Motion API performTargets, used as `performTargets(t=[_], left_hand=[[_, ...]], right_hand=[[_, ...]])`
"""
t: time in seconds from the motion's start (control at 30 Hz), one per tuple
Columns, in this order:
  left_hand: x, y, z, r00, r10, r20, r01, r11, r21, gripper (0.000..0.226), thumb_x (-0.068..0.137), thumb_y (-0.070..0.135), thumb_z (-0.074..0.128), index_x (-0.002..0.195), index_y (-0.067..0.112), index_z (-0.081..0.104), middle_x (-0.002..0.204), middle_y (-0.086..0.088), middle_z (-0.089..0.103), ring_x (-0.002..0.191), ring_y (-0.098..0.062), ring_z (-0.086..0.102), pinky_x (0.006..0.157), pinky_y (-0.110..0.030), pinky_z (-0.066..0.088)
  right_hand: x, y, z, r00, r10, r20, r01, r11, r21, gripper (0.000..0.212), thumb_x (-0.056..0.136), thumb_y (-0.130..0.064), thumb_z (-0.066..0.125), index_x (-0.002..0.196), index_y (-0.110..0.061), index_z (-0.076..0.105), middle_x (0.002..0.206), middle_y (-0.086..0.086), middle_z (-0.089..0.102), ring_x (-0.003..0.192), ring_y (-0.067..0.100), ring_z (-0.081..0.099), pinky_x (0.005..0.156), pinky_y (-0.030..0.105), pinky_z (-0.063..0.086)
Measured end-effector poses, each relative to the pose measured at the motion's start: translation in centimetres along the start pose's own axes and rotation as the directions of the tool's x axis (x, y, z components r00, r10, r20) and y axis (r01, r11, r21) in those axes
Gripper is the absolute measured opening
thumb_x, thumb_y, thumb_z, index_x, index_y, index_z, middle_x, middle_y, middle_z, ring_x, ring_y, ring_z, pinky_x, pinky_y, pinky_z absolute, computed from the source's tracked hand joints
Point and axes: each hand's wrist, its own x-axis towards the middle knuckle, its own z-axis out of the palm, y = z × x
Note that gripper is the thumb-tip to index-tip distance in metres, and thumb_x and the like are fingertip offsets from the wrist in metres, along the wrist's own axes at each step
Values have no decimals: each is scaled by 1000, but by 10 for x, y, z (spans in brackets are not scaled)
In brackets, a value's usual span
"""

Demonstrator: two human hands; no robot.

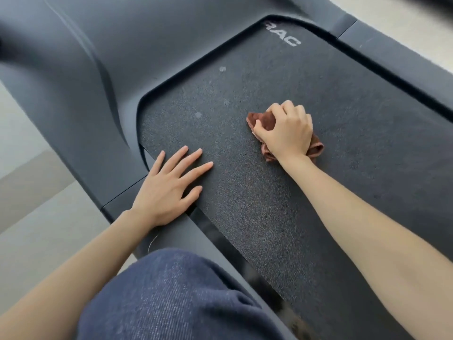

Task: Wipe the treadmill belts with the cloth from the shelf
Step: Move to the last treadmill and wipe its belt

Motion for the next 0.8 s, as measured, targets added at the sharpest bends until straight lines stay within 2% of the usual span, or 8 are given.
performTargets(t=[0.17,0.33,0.6,0.7,0.8], left_hand=[[1,1,0,1000,-1,-27,0,1000,-15,53,92,47,32,145,41,32,154,9,27,144,-18,18,115,-52,14],[0,0,-2,999,5,-46,-6,1000,-24,53,91,46,33,143,42,34,153,10,29,144,-17,19,115,-50,13],[0,1,-2,999,24,-40,-25,999,-30,56,87,43,35,143,36,37,153,7,30,143,-21,21,114,-53,15],[11,8,-5,983,183,-35,-183,983,-21,59,89,44,35,146,29,34,155,9,25,145,-21,18,115,-53,12],[38,32,-10,923,381,-46,-382,924,-4,56,93,45,33,146,28,34,155,8,24,145,-18,15,115,-51,9]], right_hand=[[0,1,0,1000,-9,-25,9,1000,-1,28,75,-45,57,79,-18,63,79,3,58,72,29,54,63,32,38],[-12,3,-7,998,-64,-12,64,998,12,32,78,-47,55,83,-16,63,82,6,57,74,30,54,66,35,38],[-101,19,-62,990,-134,49,127,984,129,27,80,-43,61,85,-18,66,84,3,57,79,27,52,69,36,36],[-144,45,-93,993,-76,86,66,991,114,26,81,-42,61,84,-17,67,85,2,59,82,25,53,70,35,38],[-175,67,-113,994,-33,100,25,996,83,27,80,-43,60,83,-18,68,85,2,61,82,24,55,71,34,39]])
